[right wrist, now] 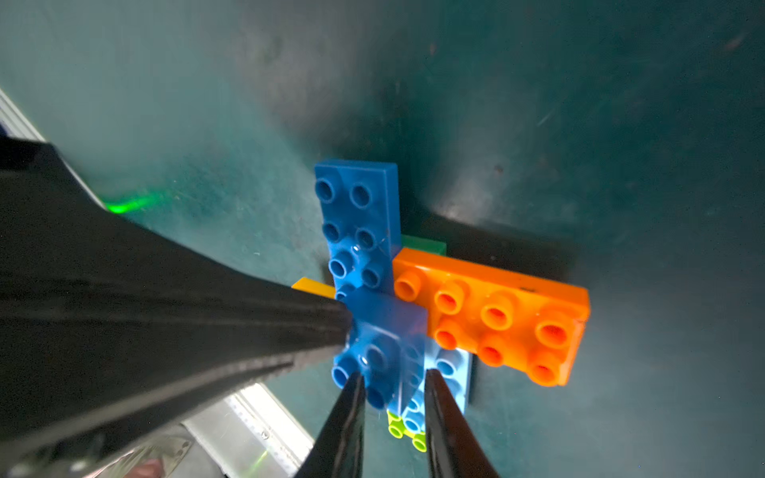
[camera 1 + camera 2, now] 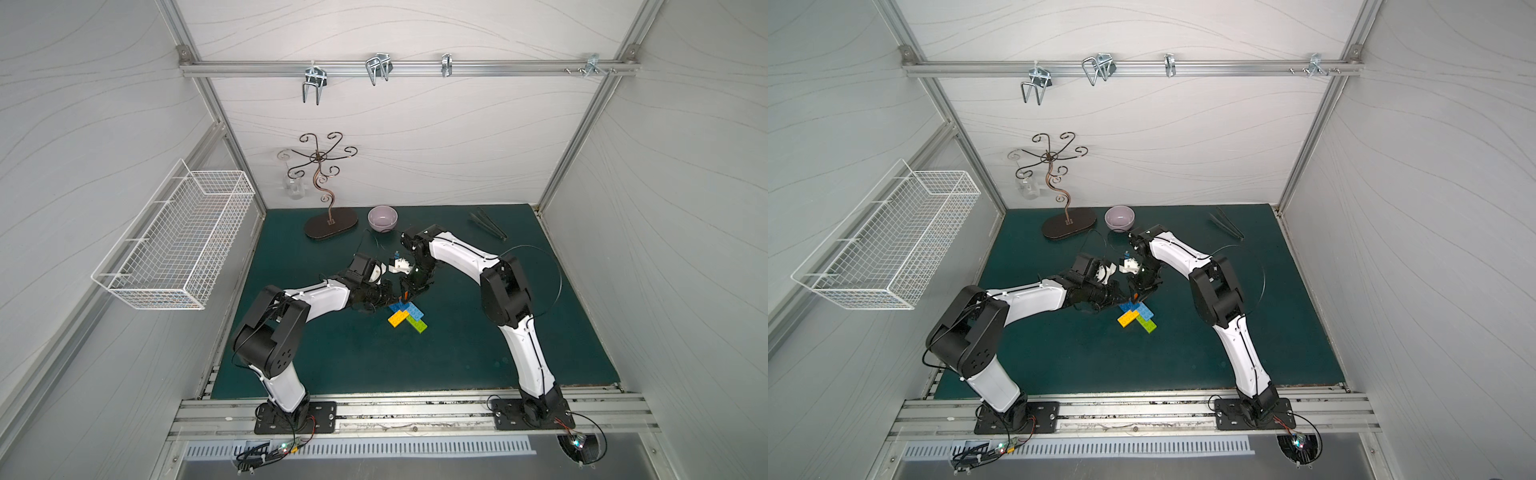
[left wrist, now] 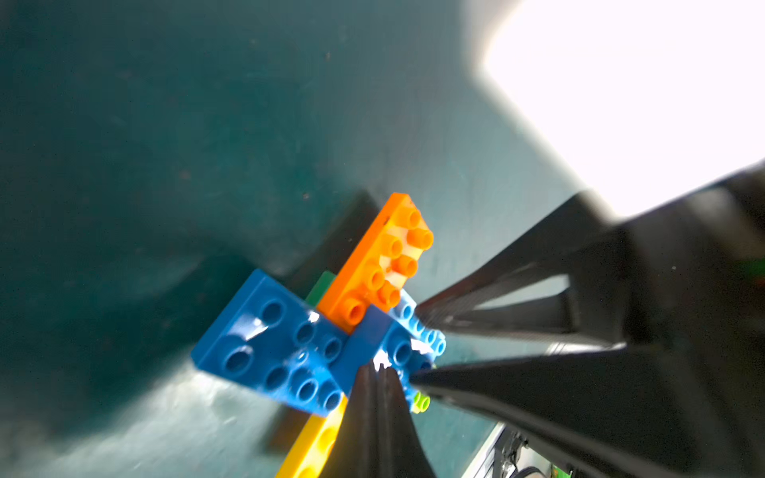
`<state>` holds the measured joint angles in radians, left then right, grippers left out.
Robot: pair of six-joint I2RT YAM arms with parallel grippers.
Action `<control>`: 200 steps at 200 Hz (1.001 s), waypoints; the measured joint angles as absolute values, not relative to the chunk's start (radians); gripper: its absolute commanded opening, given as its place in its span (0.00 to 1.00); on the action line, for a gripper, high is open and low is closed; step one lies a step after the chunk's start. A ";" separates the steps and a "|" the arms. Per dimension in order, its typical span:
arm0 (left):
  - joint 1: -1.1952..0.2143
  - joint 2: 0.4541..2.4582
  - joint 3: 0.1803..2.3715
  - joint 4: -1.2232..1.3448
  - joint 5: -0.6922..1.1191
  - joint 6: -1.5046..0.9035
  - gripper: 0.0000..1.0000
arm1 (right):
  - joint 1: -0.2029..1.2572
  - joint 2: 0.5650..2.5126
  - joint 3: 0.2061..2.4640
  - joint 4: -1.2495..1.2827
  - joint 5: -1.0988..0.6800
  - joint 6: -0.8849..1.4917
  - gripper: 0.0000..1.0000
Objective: Assemble a small pinwheel with lego
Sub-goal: Assemble the lego brick with the lego brick, then reset both arms
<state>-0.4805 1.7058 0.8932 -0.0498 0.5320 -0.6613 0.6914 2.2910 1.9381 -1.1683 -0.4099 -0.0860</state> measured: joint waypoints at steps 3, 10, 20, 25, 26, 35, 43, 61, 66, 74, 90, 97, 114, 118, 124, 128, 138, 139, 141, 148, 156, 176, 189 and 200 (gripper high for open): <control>-0.482 1.707 0.893 -0.046 0.533 -0.663 0.00 | 0.691 2.291 1.934 -1.166 -0.409 -0.084 0.23; -0.488 1.710 0.893 -0.044 0.538 -0.667 0.00 | 0.691 2.291 1.919 -1.157 -0.411 -0.080 0.19; -0.495 1.710 0.891 -0.041 0.535 -0.671 0.00 | 0.688 2.280 1.887 -1.142 -0.420 -0.075 0.17; -0.497 1.710 0.887 -0.035 0.535 -0.677 0.00 | 0.685 2.270 1.870 -1.131 -0.426 -0.071 0.17; -0.497 1.710 0.887 -0.034 0.535 -0.677 0.00 | 0.684 2.268 1.865 -1.128 -0.427 -0.068 0.17; -0.501 1.710 0.883 -0.020 0.534 -0.683 0.00 | 0.680 2.250 1.840 -1.108 -0.428 -0.065 0.15; -0.504 1.710 0.881 -0.011 0.531 -0.686 0.00 | 0.679 2.238 1.821 -1.091 -0.428 -0.061 0.13; -0.507 1.710 0.876 -0.001 0.527 -0.687 0.00 | 0.678 2.225 1.797 -1.064 -0.426 -0.057 0.12; -0.507 1.712 0.875 0.003 0.527 -0.687 0.00 | 0.677 2.221 1.788 -1.054 -0.426 -0.057 0.12; -0.507 1.716 0.874 0.010 0.528 -0.688 0.00 | 0.676 2.214 1.775 -1.041 -0.427 -0.056 0.14; -0.507 1.720 0.870 0.031 0.530 -0.689 0.00 | 0.675 2.211 1.770 -1.033 -0.429 -0.056 0.22; -0.507 1.718 0.867 0.033 0.527 -0.688 0.00 | 0.675 2.211 1.768 -1.029 -0.433 -0.057 0.23; -0.506 1.700 0.868 0.000 0.508 -0.683 0.05 | 0.679 2.211 1.783 -1.036 -0.431 -0.054 0.35; -0.506 1.691 0.870 -0.013 0.502 -0.680 0.10 | 0.680 2.211 1.790 -1.037 -0.425 -0.052 0.38; -0.499 1.672 0.874 -0.043 0.489 -0.675 0.19 | 0.680 2.210 1.810 -1.047 -0.420 -0.046 0.43; -0.497 1.657 0.875 -0.064 0.482 -0.676 0.24 | 0.680 2.209 1.824 -1.049 -0.419 -0.038 0.45; -0.486 1.599 0.890 -0.133 0.452 -0.652 0.36 | 0.676 2.188 1.847 -1.045 -0.416 -0.010 0.55; -0.485 1.596 0.892 -0.136 0.450 -0.652 0.37 | 0.675 2.185 1.847 -1.044 -0.416 -0.007 0.57; -0.482 1.584 0.896 -0.146 0.448 -0.658 0.39 | 0.673 2.176 1.848 -1.042 -0.419 -0.003 0.58; -0.469 1.539 0.916 -0.181 0.416 -0.647 0.48 | 0.665 2.136 1.839 -1.028 -0.418 0.023 0.64; -0.452 1.486 0.943 -0.205 0.377 -0.627 0.67 | 0.648 2.066 1.804 -1.003 -0.413 0.056 0.77; -0.406 1.365 0.986 -0.216 0.259 -0.540 0.99 | 0.568 1.780 1.574 -0.875 -0.374 0.125 0.99; -0.368 1.311 0.979 -0.209 0.183 -0.462 0.99 | 0.489 1.593 1.422 -0.805 -0.304 0.141 0.99; -0.334 1.280 0.938 -0.173 0.105 -0.381 0.99 | 0.407 1.451 1.298 -0.732 -0.222 0.142 0.99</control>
